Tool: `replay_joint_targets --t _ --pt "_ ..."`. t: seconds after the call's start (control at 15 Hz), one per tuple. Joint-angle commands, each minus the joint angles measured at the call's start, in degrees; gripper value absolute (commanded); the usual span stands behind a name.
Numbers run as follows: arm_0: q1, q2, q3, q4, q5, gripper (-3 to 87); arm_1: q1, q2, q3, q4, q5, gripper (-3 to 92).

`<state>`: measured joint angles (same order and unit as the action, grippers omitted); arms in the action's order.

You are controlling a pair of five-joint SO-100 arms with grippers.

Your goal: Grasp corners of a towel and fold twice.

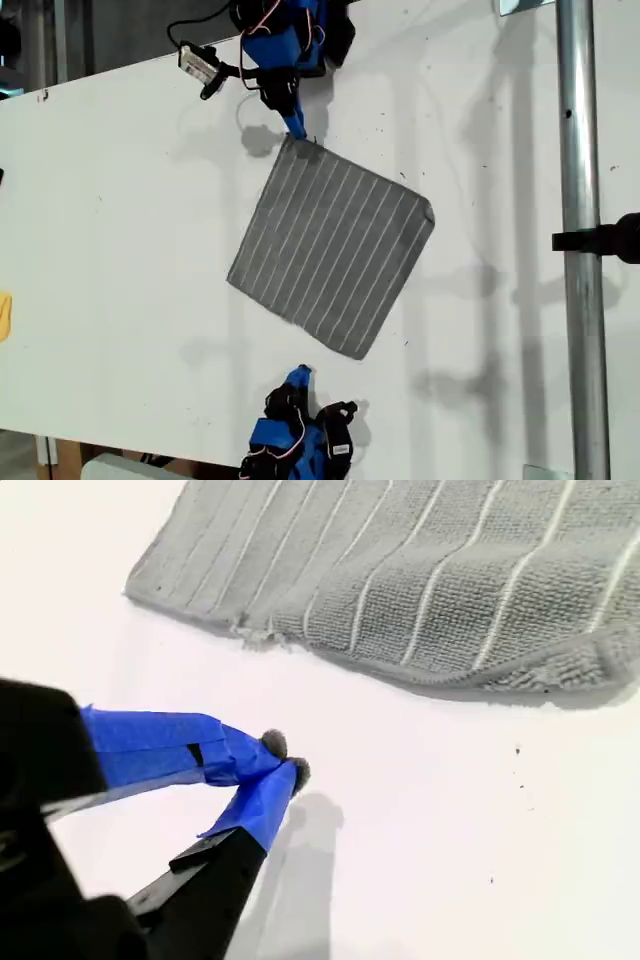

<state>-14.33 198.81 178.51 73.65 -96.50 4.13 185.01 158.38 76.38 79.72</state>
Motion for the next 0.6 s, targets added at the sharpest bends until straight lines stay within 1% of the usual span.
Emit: replay_joint_targets --t 0.0,0.13,0.27,0.4,0.53 --pt "0.53 0.44 -3.16 -5.01 6.94 -2.6 -1.76 -14.06 -13.71 -2.2 -3.43 -0.3" --pt "2.99 -0.79 -9.14 -4.66 7.56 -2.7 -4.83 -28.12 -24.52 -5.1 -6.06 -0.3" --pt "6.77 -18.02 -21.18 -4.66 8.09 -2.8 -9.58 -43.33 -36.39 -4.83 -6.5 -0.3" --pt "10.63 -34.37 -35.95 -2.99 10.81 -2.8 -14.77 -58.97 -51.33 -1.67 -6.59 -0.3" --pt "14.33 -44.12 -47.37 0.53 12.3 -2.8 -19.07 -71.46 -65.57 3.78 -6.24 -0.3"
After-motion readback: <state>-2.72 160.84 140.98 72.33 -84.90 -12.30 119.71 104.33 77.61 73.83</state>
